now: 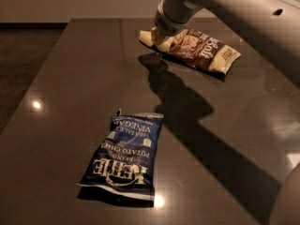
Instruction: Move sponge near brown chip bag
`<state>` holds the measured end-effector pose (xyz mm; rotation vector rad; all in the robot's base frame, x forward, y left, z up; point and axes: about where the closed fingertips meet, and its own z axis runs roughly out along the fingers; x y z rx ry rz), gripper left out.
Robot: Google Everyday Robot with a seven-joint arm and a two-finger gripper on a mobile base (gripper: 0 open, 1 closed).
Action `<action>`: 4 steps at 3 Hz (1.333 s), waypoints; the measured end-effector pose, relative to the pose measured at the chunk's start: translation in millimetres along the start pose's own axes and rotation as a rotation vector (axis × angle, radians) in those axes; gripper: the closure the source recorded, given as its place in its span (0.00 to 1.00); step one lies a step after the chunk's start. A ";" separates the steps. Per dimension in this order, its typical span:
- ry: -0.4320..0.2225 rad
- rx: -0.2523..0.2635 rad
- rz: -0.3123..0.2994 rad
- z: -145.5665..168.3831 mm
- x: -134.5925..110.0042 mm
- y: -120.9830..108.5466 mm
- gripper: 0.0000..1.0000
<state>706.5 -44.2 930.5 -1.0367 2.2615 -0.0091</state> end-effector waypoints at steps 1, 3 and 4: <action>0.017 0.030 0.009 -1.3 13.5 -9.5 0.39; 0.022 0.035 0.006 -0.5 15.7 -9.4 0.00; 0.022 0.034 0.006 -0.5 15.7 -9.3 0.00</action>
Offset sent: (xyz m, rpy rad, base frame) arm -0.0009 -0.0171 -0.0043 -0.0234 -0.0075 -0.0296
